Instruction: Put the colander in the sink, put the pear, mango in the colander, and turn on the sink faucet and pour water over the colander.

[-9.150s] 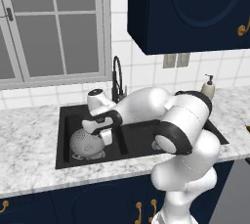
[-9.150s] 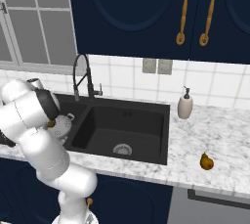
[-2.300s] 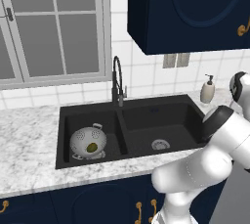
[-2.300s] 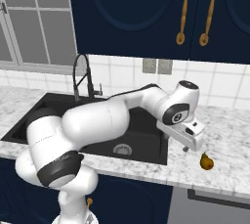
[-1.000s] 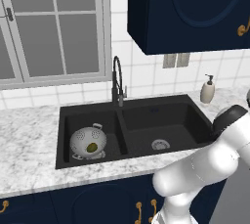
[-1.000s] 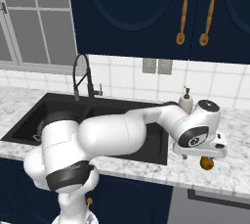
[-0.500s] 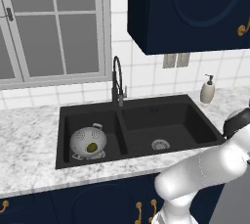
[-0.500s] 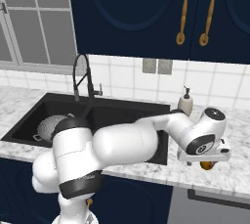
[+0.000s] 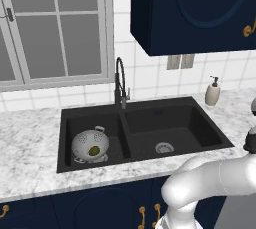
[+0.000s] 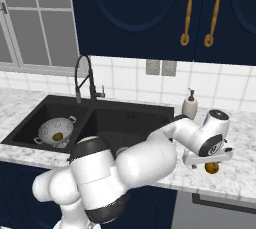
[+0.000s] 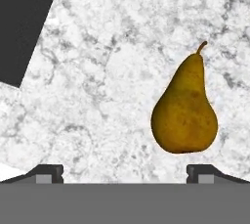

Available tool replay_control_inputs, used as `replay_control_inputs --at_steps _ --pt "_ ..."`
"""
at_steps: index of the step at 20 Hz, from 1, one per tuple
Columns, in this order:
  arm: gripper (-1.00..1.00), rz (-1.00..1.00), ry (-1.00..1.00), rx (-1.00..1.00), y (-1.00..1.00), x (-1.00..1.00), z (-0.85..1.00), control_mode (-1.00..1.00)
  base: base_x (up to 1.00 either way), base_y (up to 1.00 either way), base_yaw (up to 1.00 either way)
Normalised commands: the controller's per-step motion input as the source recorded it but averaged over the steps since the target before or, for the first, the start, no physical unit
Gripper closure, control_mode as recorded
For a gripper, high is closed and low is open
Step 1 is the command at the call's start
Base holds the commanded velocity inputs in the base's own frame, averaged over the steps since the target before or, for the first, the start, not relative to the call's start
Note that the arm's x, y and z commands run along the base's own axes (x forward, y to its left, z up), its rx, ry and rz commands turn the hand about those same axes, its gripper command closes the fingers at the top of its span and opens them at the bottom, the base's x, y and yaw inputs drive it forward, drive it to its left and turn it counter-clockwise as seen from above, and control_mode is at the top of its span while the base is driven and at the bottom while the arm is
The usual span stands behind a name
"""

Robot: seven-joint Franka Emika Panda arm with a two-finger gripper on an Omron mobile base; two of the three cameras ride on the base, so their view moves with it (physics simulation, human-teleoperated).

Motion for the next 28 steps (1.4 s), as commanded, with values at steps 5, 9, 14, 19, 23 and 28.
replay_control_inputs --at_steps 5,9,14,19,23,28 --pt "-1.00 0.10 0.03 0.00 -0.38 0.26 -0.27 -1.00 0.00 0.00 0.00" --pt "-1.00 0.09 0.00 0.00 -0.38 0.21 -0.19 -1.00 0.00 0.00 0.00" --pt "-1.00 0.06 0.00 0.00 -0.16 0.11 -0.08 -1.00 0.00 0.00 0.00" --pt "-1.00 0.05 0.00 0.00 -0.05 0.17 -0.13 -1.00 0.00 0.00 0.00" --pt "-1.00 0.03 0.02 -0.05 0.00 0.07 -0.30 -1.00 0.00 0.00 0.00" --pt "-1.00 0.04 0.07 -0.06 0.00 0.00 -0.49 -1.00 0.00 0.00 0.00"
